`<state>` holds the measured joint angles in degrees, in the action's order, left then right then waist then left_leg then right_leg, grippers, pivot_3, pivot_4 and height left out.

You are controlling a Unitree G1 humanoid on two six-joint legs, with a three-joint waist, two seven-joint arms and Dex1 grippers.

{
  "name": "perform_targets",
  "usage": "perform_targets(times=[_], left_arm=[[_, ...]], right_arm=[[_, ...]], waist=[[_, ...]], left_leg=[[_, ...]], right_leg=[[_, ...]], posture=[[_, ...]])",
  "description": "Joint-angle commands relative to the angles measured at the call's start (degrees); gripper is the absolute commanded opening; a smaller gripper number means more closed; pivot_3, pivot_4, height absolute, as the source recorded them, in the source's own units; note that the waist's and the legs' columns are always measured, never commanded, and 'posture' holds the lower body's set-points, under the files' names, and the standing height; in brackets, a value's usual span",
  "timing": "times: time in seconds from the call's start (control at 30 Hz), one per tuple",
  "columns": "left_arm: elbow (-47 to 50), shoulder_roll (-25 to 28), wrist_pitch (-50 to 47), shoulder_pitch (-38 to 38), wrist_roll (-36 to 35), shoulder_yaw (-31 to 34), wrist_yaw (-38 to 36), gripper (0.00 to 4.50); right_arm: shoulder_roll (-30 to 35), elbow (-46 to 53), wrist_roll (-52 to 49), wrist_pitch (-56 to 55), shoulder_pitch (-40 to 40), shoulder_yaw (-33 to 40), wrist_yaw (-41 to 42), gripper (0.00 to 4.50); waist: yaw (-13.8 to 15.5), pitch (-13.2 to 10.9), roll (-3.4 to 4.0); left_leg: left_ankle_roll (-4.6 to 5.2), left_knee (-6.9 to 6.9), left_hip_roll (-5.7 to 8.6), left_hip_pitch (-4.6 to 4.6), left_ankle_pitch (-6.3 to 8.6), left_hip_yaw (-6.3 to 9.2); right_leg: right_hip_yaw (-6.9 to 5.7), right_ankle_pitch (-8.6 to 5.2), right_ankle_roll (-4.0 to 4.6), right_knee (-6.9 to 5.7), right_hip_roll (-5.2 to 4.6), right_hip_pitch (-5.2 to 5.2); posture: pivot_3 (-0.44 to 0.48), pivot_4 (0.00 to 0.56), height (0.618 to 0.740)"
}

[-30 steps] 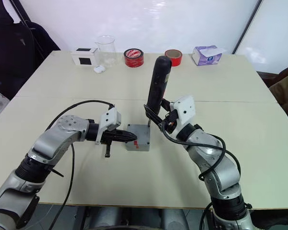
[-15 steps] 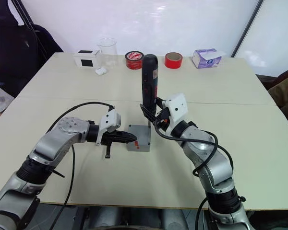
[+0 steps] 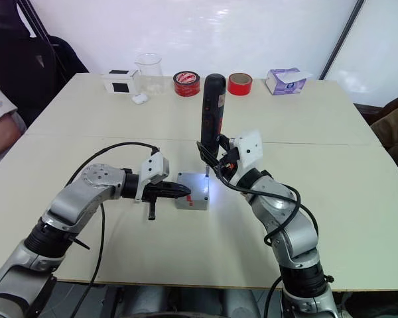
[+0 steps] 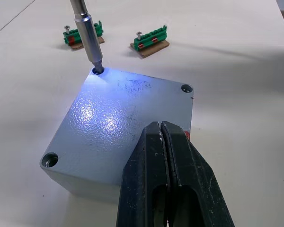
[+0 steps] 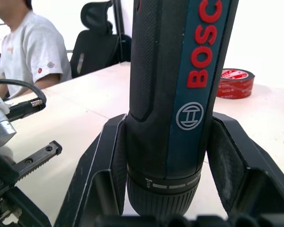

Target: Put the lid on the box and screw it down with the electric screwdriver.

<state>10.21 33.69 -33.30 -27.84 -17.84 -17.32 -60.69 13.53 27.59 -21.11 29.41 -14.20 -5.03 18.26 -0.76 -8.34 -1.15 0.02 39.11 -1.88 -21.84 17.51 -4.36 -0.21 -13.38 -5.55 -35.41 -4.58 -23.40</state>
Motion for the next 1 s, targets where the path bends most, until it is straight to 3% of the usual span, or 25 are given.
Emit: perform_targets(times=[0.03, 0.67, 1.0], left_arm=[[-0.11, 0.03, -0.60, -0.13, 0.89, -1.07, 0.07, 0.00], [-2.95, -0.48, 2.22, 0.14, 2.38, -2.01, -1.19, 0.00], [-3.43, -0.74, 2.51, -0.62, 2.57, -2.27, -1.61, 0.00]], right_arm=[[-0.09, -2.67, 1.19, 0.71, 1.74, -1.09, -0.12, 1.87], [0.94, -0.72, 4.08, -0.98, 1.10, -2.75, 0.51, 1.87], [1.91, 10.67, -1.74, 7.69, -9.18, 4.87, -2.78, 1.87]], waist=[[-0.01, 0.00, 0.00], [0.00, -0.01, 0.02], [0.07, -0.17, 0.22]], left_leg=[[0.00, 0.00, -0.01, 0.00, 0.00, 0.00], [0.00, -0.08, -0.15, -0.02, 0.02, -0.01], [0.02, -0.06, -0.11, -0.80, 0.01, -0.05]], right_leg=[[0.00, 0.00, 0.00, 0.00, 0.00, 0.00], [-0.01, -0.05, 0.08, 0.17, -0.12, -0.05], [0.00, -0.01, 0.12, 0.13, -0.14, -0.83]], posture=[[0.000, 0.150, 0.740], [0.000, 0.150, 0.740], [0.000, 0.150, 0.740]])
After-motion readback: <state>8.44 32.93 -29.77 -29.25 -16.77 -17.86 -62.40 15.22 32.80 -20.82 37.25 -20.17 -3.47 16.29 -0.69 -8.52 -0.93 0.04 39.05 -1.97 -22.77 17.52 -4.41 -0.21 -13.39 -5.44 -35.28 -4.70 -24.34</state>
